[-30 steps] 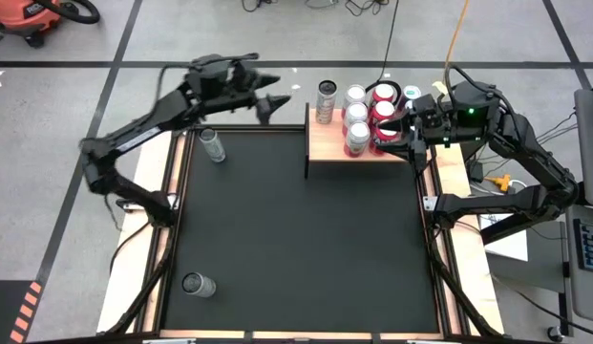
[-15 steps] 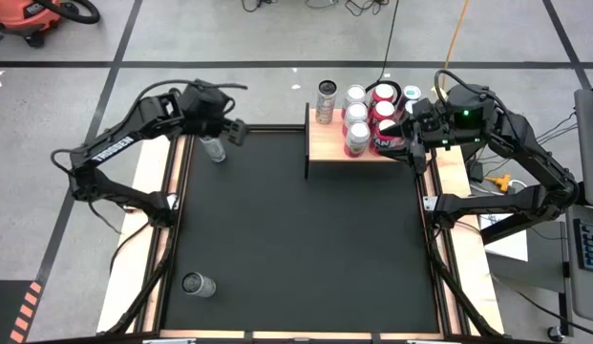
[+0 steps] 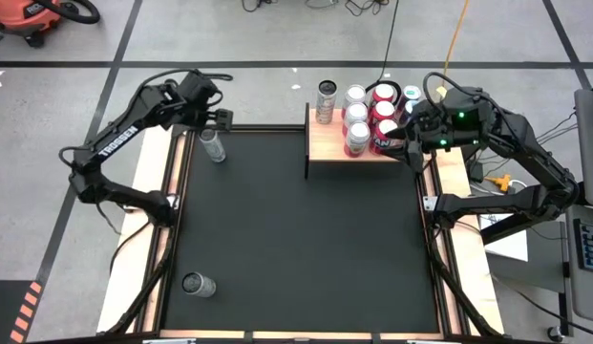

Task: Place canned beverage on shelf
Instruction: Put the top white yellow soda can on the shelf aligned with the other white yellow soda can

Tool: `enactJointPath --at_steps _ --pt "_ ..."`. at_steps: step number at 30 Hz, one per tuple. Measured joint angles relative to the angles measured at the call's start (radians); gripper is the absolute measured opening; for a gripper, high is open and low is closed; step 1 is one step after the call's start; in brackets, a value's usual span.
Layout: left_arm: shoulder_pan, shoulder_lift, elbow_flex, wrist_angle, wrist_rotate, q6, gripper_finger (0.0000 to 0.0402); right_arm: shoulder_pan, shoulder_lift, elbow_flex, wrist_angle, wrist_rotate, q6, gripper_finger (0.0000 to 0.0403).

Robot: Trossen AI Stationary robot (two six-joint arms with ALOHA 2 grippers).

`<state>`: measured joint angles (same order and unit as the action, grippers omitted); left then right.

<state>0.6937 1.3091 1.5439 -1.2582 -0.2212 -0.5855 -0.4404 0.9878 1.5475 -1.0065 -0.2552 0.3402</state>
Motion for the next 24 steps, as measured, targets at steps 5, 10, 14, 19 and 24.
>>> enactJointPath --at_steps 5,10,14,19,24 --pt "0.122 0.015 -0.066 -0.059 0.103 0.094 0.034 0.0 0.004 0.0 0.0 0.047 0.003 0.0329" --pt "0.177 0.013 -0.124 -0.06 0.144 0.154 0.034 0.0 0.01 0.0 0.0 0.05 -0.004 0.0329" --pt "0.198 0.013 -0.17 -0.047 0.141 0.156 0.034 0.0 0.017 0.0 0.0 0.05 -0.027 0.0329" --pt "0.212 0.013 -0.229 -0.025 0.099 0.147 0.0341 -0.001 0.027 0.0 -0.001 0.05 -0.054 0.0329" --pt "0.242 0.013 -0.241 0.031 0.156 0.192 0.0343 -0.001 0.028 0.0 -0.001 0.05 -0.008 0.0329"
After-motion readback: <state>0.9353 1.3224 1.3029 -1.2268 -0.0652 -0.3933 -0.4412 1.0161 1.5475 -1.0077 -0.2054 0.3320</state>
